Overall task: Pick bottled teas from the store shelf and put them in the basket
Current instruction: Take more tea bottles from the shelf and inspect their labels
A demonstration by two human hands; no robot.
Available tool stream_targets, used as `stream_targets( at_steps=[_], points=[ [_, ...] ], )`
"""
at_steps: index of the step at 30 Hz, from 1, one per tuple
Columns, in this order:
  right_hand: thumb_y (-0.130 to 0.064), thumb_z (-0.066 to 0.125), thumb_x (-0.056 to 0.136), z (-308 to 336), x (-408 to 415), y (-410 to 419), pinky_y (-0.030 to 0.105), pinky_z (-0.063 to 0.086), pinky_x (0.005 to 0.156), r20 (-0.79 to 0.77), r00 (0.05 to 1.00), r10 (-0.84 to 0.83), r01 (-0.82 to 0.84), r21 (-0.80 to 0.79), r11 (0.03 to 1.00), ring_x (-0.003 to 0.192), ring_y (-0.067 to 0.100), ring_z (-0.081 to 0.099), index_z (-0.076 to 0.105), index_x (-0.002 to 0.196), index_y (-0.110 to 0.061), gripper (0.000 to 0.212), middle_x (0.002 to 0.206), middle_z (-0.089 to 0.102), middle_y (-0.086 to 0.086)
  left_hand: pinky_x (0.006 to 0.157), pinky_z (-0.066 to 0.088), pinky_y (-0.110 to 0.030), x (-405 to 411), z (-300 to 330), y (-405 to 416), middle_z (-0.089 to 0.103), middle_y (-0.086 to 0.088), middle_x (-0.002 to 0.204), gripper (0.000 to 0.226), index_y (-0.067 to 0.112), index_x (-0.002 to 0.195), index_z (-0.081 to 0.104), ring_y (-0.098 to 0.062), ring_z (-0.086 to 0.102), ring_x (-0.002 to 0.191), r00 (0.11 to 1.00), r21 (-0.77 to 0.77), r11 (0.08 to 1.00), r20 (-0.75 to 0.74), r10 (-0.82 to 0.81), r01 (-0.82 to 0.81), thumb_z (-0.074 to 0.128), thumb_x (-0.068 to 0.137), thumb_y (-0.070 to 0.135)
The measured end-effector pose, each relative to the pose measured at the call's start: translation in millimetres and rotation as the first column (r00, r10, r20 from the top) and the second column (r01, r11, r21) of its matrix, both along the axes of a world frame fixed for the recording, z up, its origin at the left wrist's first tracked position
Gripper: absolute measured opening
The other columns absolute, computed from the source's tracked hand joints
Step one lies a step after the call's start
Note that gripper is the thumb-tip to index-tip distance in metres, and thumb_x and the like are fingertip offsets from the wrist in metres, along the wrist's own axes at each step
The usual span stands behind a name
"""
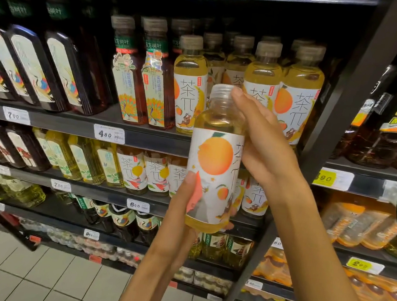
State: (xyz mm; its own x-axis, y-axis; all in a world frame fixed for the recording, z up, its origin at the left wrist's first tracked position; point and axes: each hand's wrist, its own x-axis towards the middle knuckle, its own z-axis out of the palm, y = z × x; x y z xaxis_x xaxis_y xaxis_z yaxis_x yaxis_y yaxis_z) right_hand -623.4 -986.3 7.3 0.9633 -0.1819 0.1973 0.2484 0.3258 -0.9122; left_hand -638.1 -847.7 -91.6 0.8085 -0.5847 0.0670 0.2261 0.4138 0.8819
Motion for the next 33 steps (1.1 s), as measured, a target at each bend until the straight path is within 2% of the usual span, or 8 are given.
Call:
stream_targets(
  at_steps=[3,9,15,20,24,26,28,33],
  points=[
    [-0.036,0.058,0.092,-7,5,2,0.032,0.053,0.090,-0.025,0.997,0.067,-0.064,0.112,0.992,0.100,0.019,0.068,0.061,0.120,-0.013,0.036,0.107,0.072,0.009,0.061,0.057,-0.034,1,2,2,0.072,-0.012,0.107,0.059,0.025,0.116,0.069,-0.028,0.071,0.080,0.981,-0.082,0.987,-0.120,-0.150,0.140,0.044,0.083,0.067],
    [-0.037,0.058,0.093,-9,12,2,0.026,0.057,0.079,-0.064,0.998,-0.003,0.004,0.009,1.000,0.094,0.018,0.070,0.066,0.113,-0.012,0.033,0.102,0.073,0.008,0.061,0.057,-0.034,7,-2,-1,0.071,-0.015,0.101,0.074,0.017,0.122,0.065,-0.029,0.070,0.077,0.953,-0.121,0.963,-0.160,-0.259,0.241,0.065,0.069,0.069],
    [-0.033,0.056,0.094,-3,16,0,0.030,0.056,0.084,0.066,0.987,-0.149,0.155,-0.108,0.982,0.095,0.018,0.070,0.065,0.110,-0.016,0.025,0.099,0.073,0.007,0.077,0.051,-0.010,13,5,-4,0.071,0.012,0.112,0.045,0.043,0.112,0.066,-0.002,0.065,0.104,0.977,0.224,0.961,0.176,0.123,-0.161,0.039,0.085,0.066],
    [-0.030,0.052,0.097,6,24,1,0.048,0.047,0.101,0.247,0.940,-0.236,0.273,-0.126,0.954,0.106,0.026,0.065,0.060,0.112,-0.017,0.022,0.100,0.072,0.007,0.083,0.051,-0.015,35,16,-13,0.062,0.021,0.119,0.065,0.041,0.129,0.043,0.001,0.059,0.110,0.858,0.280,0.898,0.484,0.172,-0.338,0.067,0.070,0.048],
    [-0.025,0.052,0.096,20,31,-3,0.029,0.050,0.093,0.447,0.870,-0.208,0.363,-0.296,0.884,0.106,0.018,0.064,0.056,0.113,-0.025,0.017,0.106,0.070,0.007,0.101,0.046,-0.031,63,23,-26,0.052,0.008,0.134,0.081,0.027,0.140,0.037,-0.005,0.050,0.122,0.742,0.337,0.804,0.645,0.182,-0.490,0.081,0.072,0.033],
    [-0.019,0.053,0.096,23,36,-7,0.020,0.048,0.090,0.502,0.848,-0.172,0.392,-0.374,0.840,0.109,0.017,0.061,0.052,0.118,-0.023,0.022,0.114,0.066,0.010,0.104,0.041,-0.022,75,24,-34,0.047,0.004,0.133,0.080,0.021,0.141,0.039,0.000,0.046,0.121,0.677,0.284,0.769,0.693,0.248,-0.573,0.081,0.074,0.028],
    [-0.015,0.055,0.095,24,40,-10,0.017,0.046,0.089,0.531,0.830,-0.172,0.429,-0.410,0.805,0.111,0.010,0.058,0.050,0.121,-0.021,0.027,0.118,0.062,0.003,0.103,0.039,-0.017,83,25,-42,0.043,0.003,0.129,0.078,0.019,0.140,0.042,0.001,0.043,0.119,0.613,0.247,0.719,0.729,0.304,-0.650,0.081,0.073,0.027],
    [-0.014,0.060,0.092,22,50,-19,0.014,0.041,0.095,0.549,0.814,-0.188,0.495,-0.488,0.719,0.112,-0.008,0.050,0.050,0.124,-0.019,0.033,0.118,0.055,-0.017,0.106,0.039,-0.037,97,22,-60,0.045,0.008,0.128,0.078,0.023,0.139,0.042,-0.007,0.040,0.122,0.581,0.266,0.630,0.727,0.366,-0.729,0.081,0.071,0.032]
  ],
)
